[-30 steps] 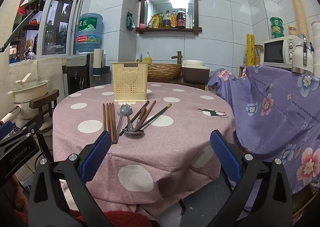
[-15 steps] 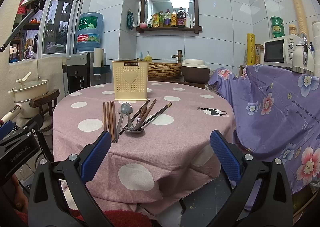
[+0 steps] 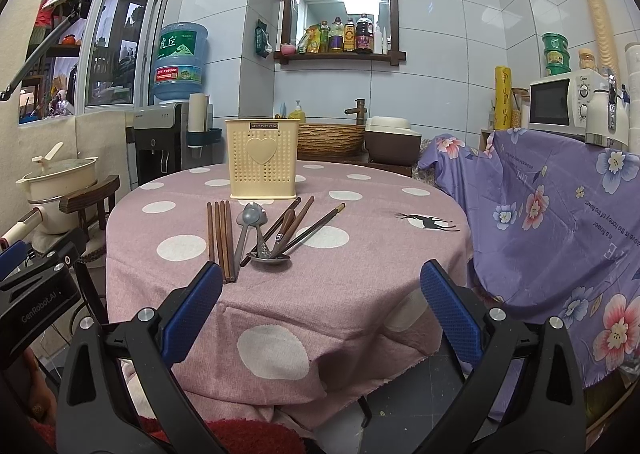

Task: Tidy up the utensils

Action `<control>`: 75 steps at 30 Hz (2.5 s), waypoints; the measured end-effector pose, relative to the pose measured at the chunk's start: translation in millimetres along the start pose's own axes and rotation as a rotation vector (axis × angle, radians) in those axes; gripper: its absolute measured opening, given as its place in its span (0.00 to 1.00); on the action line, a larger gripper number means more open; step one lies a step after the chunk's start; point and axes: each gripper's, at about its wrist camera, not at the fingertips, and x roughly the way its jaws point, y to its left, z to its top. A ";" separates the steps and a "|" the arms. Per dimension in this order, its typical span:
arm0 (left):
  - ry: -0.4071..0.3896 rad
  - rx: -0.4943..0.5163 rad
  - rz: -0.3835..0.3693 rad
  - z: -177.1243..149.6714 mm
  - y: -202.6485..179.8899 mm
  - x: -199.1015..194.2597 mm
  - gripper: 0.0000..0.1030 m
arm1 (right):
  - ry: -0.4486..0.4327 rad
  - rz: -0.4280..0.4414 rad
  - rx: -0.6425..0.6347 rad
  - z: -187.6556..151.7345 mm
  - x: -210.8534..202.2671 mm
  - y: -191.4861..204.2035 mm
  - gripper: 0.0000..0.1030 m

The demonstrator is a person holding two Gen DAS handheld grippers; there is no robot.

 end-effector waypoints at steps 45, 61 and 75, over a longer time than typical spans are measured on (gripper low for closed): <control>0.676 0.097 -0.164 58.2 -52.7 246.9 0.46 | 0.595 0.106 0.206 86.1 273.1 -63.1 0.73; 0.708 0.172 -0.112 56.2 -60.9 259.7 0.31 | 0.589 0.091 0.147 86.8 280.5 -53.7 0.73; 0.746 0.152 -0.113 57.3 -70.1 275.5 0.31 | 0.734 0.061 0.232 86.2 336.7 -42.3 0.44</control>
